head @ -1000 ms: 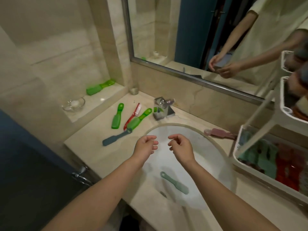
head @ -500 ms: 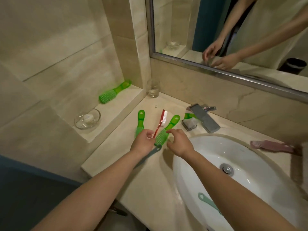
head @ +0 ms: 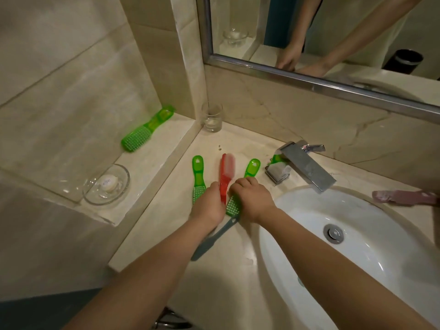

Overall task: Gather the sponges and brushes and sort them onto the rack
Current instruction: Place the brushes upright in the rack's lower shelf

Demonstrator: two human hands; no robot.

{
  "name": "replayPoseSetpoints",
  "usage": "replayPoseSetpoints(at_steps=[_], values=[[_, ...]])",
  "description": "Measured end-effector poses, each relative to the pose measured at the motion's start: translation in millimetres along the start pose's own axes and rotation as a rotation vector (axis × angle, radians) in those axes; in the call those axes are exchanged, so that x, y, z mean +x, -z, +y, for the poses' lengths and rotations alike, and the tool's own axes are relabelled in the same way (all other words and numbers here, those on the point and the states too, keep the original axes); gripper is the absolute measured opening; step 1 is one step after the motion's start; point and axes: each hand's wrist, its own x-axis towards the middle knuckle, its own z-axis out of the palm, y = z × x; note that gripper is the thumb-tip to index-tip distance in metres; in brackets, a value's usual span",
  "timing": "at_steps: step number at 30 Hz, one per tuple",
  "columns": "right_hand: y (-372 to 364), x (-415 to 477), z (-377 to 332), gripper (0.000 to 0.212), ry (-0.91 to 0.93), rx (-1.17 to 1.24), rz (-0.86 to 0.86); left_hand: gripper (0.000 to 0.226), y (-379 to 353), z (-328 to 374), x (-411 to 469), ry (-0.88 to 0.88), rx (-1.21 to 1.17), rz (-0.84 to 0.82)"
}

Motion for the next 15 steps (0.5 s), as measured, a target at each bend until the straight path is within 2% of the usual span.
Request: replayPoseSetpoints(at_steps=[3, 6, 8, 10, 12, 15], values=[[2, 0, 0, 0.030, 0.046, -0.056, 0.084, 0.020, 3, -1, -1, 0.043, -0.065, 0.022], [9, -2, 0, 0.028, 0.024, 0.014, 0.131, 0.032, 11, 0, -6, 0.094, -0.250, 0.049], [16, -6, -1, 0.029, -0.014, 0.148, 0.220, 0.040, 18, 3, -11, 0.098, -0.369, 0.090], [25, -12, -3, 0.028, -0.057, 0.299, 0.366, 0.036, 26, 10, -17, 0.078, -0.480, 0.144], [39, -20, -10, 0.024, -0.152, 0.499, 0.493, 0.030, 34, 19, -23, 0.002, -0.520, 0.216], [66, -34, -17, 0.017, -0.313, 0.818, 0.641, 0.037, 43, 39, -32, -0.122, -0.544, 0.313]])
